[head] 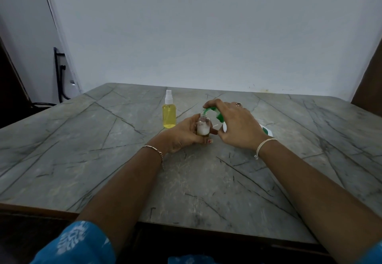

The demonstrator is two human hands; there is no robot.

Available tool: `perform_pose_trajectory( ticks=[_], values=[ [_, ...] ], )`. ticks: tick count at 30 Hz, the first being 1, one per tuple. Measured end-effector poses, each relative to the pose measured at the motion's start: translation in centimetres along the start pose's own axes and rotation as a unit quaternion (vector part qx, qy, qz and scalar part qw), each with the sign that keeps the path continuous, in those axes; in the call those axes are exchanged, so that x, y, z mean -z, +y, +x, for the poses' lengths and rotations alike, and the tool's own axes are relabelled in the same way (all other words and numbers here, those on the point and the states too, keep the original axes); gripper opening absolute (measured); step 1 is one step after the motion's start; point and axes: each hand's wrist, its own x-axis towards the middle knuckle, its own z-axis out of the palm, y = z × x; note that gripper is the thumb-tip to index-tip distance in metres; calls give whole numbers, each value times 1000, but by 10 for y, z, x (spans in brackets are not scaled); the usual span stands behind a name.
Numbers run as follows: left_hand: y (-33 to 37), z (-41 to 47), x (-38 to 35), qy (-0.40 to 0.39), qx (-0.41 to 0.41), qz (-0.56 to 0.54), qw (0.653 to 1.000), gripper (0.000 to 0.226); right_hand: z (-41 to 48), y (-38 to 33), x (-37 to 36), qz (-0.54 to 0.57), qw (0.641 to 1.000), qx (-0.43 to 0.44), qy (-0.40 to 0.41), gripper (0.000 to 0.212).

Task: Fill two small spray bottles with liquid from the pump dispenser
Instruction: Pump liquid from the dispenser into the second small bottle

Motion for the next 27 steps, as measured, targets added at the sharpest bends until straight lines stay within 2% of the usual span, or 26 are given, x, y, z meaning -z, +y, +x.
perform_pose_trajectory(
  ticks=[5,13,23,27],
  values=[
    [-1,1,0,9,4,1,1000,52,1,-1,-1,10,1000,3,11,63],
    [-4,2,2,15,4,8,1000,49,-2,1,-1,0,1000,4,5,72],
    [-3,3,1,8,0,10,1000,51,2,0,-4,4,1000,11,15,63],
    [-4,3,2,10,3,6,1000,51,0,-1,-2,-4,1000,8,9,67]
  ],
)
